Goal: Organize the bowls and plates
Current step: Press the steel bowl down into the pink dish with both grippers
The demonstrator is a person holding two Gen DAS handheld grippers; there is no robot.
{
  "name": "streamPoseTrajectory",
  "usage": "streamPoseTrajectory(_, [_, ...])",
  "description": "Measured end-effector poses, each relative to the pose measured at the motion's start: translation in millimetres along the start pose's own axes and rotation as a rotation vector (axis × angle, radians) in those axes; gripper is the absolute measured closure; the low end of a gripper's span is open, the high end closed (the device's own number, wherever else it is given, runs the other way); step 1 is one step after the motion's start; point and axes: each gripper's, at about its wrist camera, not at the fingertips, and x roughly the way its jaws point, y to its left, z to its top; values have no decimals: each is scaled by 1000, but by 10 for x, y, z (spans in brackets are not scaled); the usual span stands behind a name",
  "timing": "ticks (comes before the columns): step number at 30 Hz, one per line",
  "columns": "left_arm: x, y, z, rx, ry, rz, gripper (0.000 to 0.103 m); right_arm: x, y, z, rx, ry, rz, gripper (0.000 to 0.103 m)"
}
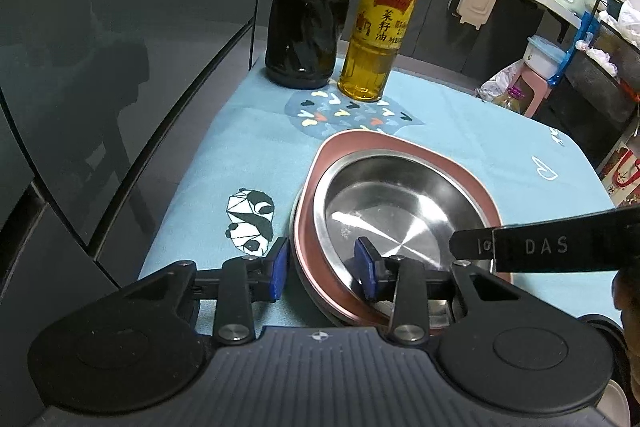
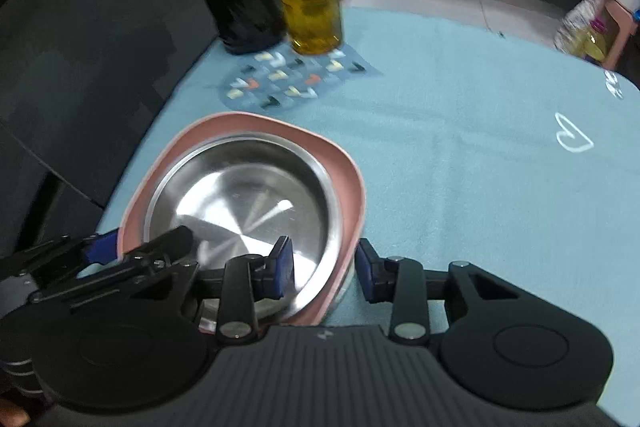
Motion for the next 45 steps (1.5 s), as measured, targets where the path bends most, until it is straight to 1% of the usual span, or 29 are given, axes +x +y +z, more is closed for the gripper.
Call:
streamPoseTrajectory(3, [24,20,-3,-5,15,0,70,-41,38,-7,-24,-15,-6,72])
streamPoseTrajectory(5, [79,50,-17,-17,45,-1,70,2,18,-17,-15,6,3,73])
streamPoseTrajectory(7, [69,80,-45,-21,26,-17,69,44,-31,-26,15,16,13,73])
streamPoseTrajectory(9, [57,85,-59,-21,20,-21,69,65,-80,-26,46,18,5,72])
streamPoseTrajectory(11, [53,73,-73,-11,14,-22,67,80,-147,-17,83,30,7,69])
streamPoseTrajectory(12, [63,66,-77,-2,15,-21,63,94,-187,-13,104,42,20,66])
streamPoseTrajectory(14, [97,55,-76,1,12,-26,61,133,-248,-13,133,75,63,65])
streamPoseTrajectory(16, [117,19,-72,10,1,-22,61,142,-250,-18,145,72,86,65])
streamPoseTrajectory(18, [119,-20,-64,12,3,-1,62,160,-185,-14,120,75,93,71])
streamPoseTrajectory(20, [101,-14,-59,2,10,5,65,151,-108,-31,86,58,40,76])
streamPoseTrajectory(21, [88,11,-54,-10,16,-1,66,145,-79,-43,76,48,31,76])
streamPoseTrajectory(24, [11,75,-33,-39,3,-16,66,76,-95,-50,75,33,45,77])
streamPoseTrajectory(31, [-190,48,-15,-23,-41,2,67,-94,-41,-45,61,3,65,77])
streamPoseTrajectory(36, [-319,26,-28,-26,-47,-10,67,-219,-48,-86,67,-7,73,77])
streamPoseTrajectory(40, [-419,-63,-79,-4,-57,-10,67,-356,-66,-157,67,-27,70,77])
streamPoseTrajectory(45, [-536,-186,-144,1,-48,-35,67,-541,-143,-285,79,-46,66,77])
